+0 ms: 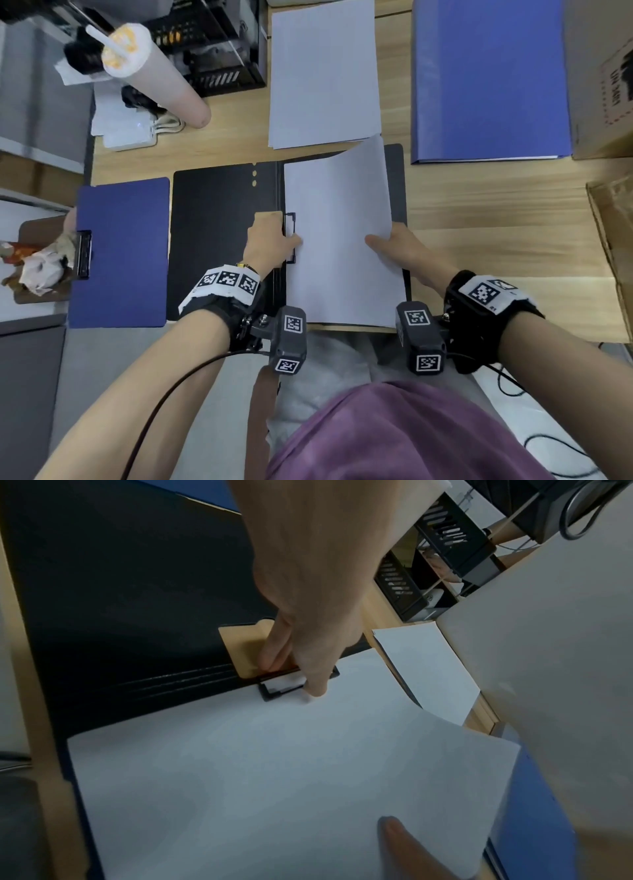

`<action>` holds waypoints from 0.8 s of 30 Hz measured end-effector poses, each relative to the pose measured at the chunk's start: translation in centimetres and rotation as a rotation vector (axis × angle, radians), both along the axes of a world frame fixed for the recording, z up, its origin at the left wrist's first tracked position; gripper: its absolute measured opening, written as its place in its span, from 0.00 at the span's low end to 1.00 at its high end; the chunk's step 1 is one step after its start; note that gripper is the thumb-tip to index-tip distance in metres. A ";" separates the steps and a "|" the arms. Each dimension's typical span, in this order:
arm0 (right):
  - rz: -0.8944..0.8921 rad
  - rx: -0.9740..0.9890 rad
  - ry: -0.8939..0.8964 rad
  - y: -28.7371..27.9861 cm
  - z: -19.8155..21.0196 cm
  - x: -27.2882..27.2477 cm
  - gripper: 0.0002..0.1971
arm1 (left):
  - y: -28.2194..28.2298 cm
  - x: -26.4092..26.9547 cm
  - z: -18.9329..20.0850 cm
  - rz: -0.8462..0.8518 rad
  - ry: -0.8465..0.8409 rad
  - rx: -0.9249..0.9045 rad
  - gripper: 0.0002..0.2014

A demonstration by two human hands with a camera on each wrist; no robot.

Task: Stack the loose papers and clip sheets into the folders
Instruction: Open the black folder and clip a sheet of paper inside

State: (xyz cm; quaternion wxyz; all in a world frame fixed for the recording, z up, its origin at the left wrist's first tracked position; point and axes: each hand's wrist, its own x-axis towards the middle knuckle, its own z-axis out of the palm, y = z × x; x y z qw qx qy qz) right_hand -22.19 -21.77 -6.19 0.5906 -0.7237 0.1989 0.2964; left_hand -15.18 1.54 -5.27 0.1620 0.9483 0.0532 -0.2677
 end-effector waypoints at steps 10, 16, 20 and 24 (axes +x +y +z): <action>-0.359 -0.382 -0.068 -3.1 0.7 -0.3 0.13 | 1.9 0.8 -1.5 0.195 0.092 -0.109 0.25; -0.080 -0.222 -0.068 5.1 3.5 2.9 0.09 | 5.1 0.6 -1.1 0.249 0.221 -0.551 0.13; 0.111 -0.118 0.025 12.2 3.1 4.8 0.10 | 11.9 0.8 0.8 0.224 0.125 -0.603 0.18; 0.167 -0.105 0.102 17.7 0.9 5.6 0.09 | 21.4 0.5 1.9 0.378 -0.001 -0.472 0.18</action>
